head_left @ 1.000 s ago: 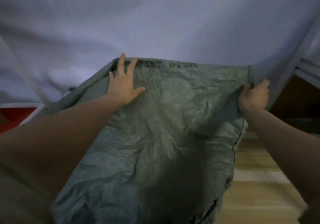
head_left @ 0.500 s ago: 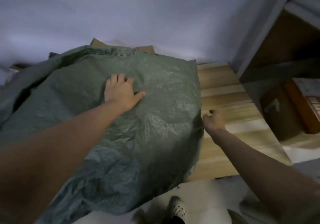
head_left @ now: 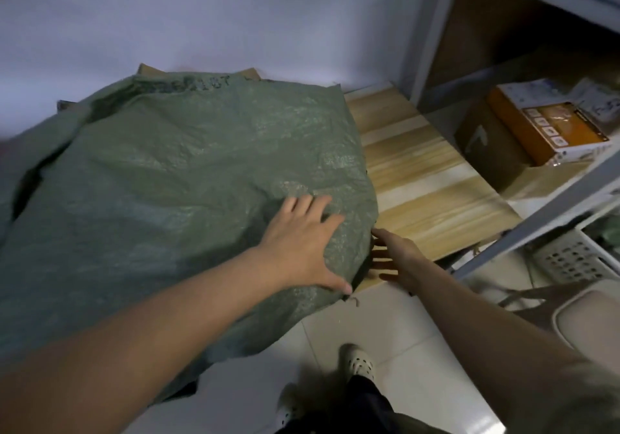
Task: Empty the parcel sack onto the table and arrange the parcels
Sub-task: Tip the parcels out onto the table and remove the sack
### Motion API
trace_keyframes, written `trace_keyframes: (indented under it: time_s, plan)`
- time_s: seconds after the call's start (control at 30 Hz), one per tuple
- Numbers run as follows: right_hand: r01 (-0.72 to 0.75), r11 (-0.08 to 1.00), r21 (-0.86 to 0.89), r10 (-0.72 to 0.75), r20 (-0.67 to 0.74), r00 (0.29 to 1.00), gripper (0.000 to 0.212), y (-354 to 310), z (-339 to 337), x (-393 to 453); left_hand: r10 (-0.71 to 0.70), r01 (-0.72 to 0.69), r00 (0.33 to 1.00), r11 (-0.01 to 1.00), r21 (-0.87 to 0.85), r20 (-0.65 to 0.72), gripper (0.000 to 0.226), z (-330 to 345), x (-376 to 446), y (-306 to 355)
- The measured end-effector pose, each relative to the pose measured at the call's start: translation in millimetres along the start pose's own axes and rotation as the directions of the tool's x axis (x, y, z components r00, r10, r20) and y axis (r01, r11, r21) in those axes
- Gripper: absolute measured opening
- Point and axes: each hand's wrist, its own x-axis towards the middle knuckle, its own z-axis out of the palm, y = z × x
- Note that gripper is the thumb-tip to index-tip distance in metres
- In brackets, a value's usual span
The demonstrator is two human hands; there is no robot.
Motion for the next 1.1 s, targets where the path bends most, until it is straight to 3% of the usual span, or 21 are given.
trace_keyframes:
  time_s: [0.1,0.2,0.27,0.37,0.5,0.6,0.67,0.73,0.83,0.87,0.93,1.0,1.1]
  plan:
    - [0.016,0.989,0.148,-0.011,-0.029,1.0,0.041,10.0,-0.5,-12.7,0.035,-0.043,0.998,0.981,0.191,0.046,0.116,22.0,-18.3,18.9]
    - [0.034,0.932,0.362,-0.025,-0.029,0.999,0.028,21.5,-1.6,-26.2,0.075,-0.05,0.995,0.949,0.312,-0.067,0.066,31.6,-24.3,20.4]
    - [0.051,0.904,0.424,-0.034,-0.047,0.998,0.023,32.7,-1.2,-33.7,0.066,-0.03,0.992,0.949,0.313,-0.105,0.035,29.0,-24.9,13.3]
    - [0.013,0.949,0.316,0.003,-0.049,0.999,0.023,50.6,3.2,-41.3,-0.061,0.085,0.986,0.985,0.152,-0.158,0.015,23.3,-25.2,2.1]
    - [-0.066,0.986,0.151,0.049,0.117,0.992,0.043,59.5,19.3,-55.1,-0.192,0.191,0.949,0.981,-0.028,-0.25,0.019,18.1,-30.6,-2.9]
    - [-0.011,0.982,0.186,-0.014,0.131,0.991,0.036,53.0,27.5,-54.6,-0.268,0.256,0.924,0.963,-0.082,-0.272,0.018,12.6,-34.5,-1.1]
    - [0.07,0.982,0.173,-0.082,0.064,0.995,0.032,44.2,19.5,-53.3,-0.314,0.304,0.915,0.949,-0.077,-0.252,0.016,9.2,-35.5,-0.8]
    - [0.18,0.977,0.112,-0.169,-0.094,0.981,0.026,36.0,-2.6,-51.9,-0.352,0.351,0.909,0.935,-0.044,-0.225,0.016,5.6,-35.6,-1.6]
    - [0.287,0.942,-0.174,-0.332,-0.36,0.872,0.028,26.3,-50.2,-51.7,-0.413,0.412,0.89,0.91,-0.047,-0.193,0.018,7.9,-35.3,4.4]
    - [0.287,0.917,-0.277,-0.378,-0.373,0.847,0.03,23.4,-64.2,-50.7,-0.419,0.417,0.89,0.908,-0.046,-0.18,0.02,10.6,-34.0,10.1]
    - [0.227,0.88,-0.417,-0.381,-0.333,0.863,0.031,19.0,-83.2,-48.2,-0.39,0.391,0.91,0.92,-0.023,-0.138,0.028,18.7,-29.0,24.3]
    - [0.102,0.839,-0.535,-0.309,-0.314,0.898,0.031,15.6,-93.8,-46.8,-0.345,0.344,0.934,0.939,-0.029,-0.093,0.054,24.6,-28.4,38.5]
    - [0.062,0.77,-0.635,-0.343,-0.33,0.879,0.047,2.5,-95.8,-52.8,-0.343,0.327,0.918,0.938,-0.111,-0.199,0.082,21.6,-46.4,47.0]
